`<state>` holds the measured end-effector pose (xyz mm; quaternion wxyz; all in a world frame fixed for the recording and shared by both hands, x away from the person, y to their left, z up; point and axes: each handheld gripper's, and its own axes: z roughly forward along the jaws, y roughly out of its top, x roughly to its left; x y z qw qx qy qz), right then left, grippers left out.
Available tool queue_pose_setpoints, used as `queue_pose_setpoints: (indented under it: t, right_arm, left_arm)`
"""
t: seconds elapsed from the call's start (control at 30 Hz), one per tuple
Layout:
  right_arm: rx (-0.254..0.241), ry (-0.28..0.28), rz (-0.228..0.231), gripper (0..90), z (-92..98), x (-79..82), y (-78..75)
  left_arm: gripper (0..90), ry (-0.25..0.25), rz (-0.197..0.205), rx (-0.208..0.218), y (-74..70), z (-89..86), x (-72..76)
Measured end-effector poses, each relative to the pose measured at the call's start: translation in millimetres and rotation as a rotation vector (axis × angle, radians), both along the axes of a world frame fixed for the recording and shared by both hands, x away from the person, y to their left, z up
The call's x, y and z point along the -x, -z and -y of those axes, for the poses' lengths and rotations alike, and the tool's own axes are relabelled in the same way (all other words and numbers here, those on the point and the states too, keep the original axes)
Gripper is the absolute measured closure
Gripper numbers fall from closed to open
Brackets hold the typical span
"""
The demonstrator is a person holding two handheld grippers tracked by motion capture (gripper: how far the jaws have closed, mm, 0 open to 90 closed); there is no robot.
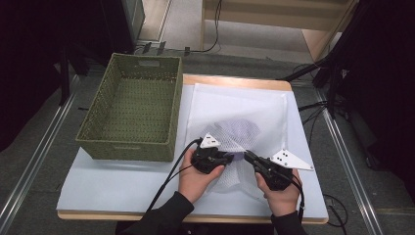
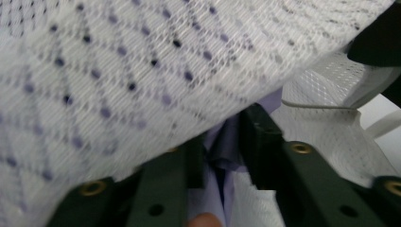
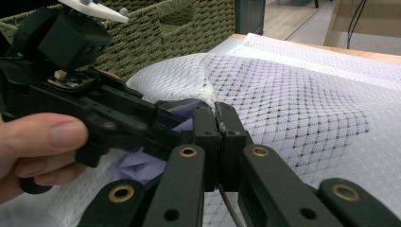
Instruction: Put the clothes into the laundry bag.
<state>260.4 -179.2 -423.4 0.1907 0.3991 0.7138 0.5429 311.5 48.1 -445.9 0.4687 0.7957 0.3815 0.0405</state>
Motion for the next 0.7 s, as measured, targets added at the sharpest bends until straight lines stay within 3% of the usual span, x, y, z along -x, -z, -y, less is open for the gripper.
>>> queue_pose_setpoints:
  t: [0.17,0.3,0.4,0.5,0.6,0.7]
  right_arm:
    - [-0.002,0.003,-0.003,89.9,1.2,-0.3,0.3]
    - [-0.003,0.005,-0.006,89.9,1.0,-0.3,0.4]
    - [-0.002,0.006,-0.007,89.9,0.8,-0.2,0.2]
    - [-0.001,0.005,-0.007,89.9,0.3,-0.5,0.5]
    - [0.001,0.002,-0.007,89.9,-2.0,-0.2,1.0]
    - [0.004,0.000,-0.007,89.9,-2.2,-0.2,1.4]
  left_arm:
    - [51.0,0.023,0.033,-0.005,-8.8,-11.8,15.7]
    - [49.1,0.024,0.063,-0.012,-15.2,-21.5,35.8]
    - [51.8,0.056,0.074,-0.018,-14.0,-19.5,53.3]
    - [62.7,0.121,0.054,-0.075,-8.1,-8.5,63.8]
    - [60.8,0.108,0.036,-0.119,1.7,3.6,64.8]
    - [51.3,0.078,0.039,-0.169,11.6,14.8,63.0]
